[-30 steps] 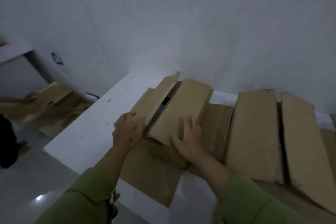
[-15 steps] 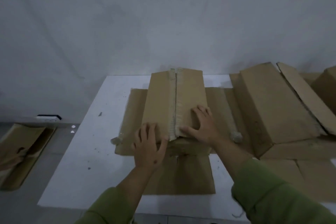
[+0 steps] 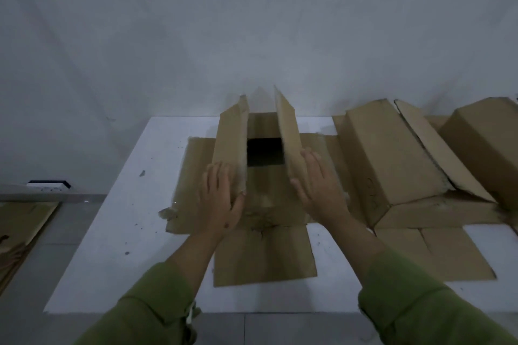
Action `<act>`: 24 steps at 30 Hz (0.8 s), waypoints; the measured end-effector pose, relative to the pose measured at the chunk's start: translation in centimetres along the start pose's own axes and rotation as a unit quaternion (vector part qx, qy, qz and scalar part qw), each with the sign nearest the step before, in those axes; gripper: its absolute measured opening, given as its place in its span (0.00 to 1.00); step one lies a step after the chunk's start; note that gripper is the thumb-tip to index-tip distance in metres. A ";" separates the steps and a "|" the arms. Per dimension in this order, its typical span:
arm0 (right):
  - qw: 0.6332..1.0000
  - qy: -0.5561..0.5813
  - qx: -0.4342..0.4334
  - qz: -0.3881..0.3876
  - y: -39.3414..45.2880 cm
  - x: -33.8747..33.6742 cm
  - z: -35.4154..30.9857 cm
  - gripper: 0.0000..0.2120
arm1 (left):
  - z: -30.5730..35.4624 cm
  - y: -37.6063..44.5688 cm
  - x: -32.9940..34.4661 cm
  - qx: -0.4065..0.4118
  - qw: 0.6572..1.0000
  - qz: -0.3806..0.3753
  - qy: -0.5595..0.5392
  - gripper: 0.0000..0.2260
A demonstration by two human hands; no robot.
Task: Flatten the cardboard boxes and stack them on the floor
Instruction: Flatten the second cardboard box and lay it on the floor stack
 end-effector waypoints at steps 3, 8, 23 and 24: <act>0.987 0.080 0.054 0.128 -1.2 -2.1 1.2 0.24 | -0.3 -0.5 -2.4 -0.002 0.994 0.099 -0.050 0.30; 0.957 -0.133 0.255 0.043 -2.4 -3.3 4.9 0.28 | -3.2 -1.4 -6.5 -0.056 0.978 0.203 0.004 0.31; 0.928 -0.193 0.064 -0.312 4.5 3.4 2.9 0.28 | -8.8 -3.3 0.0 -0.233 0.965 -0.109 0.045 0.26; 0.926 -0.192 0.062 -0.318 4.6 3.8 2.9 0.29 | -8.2 -3.0 -0.2 -0.227 0.967 -0.106 0.050 0.26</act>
Point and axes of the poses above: each hand's wrist, its own y-axis towards the middle knuckle, its own x-axis out of the palm, z = x × y, the point moved 5 cm from there along y, towards the middle knuckle, and after that the axes turned 11 degrees about -z, right-handed, at the moved point
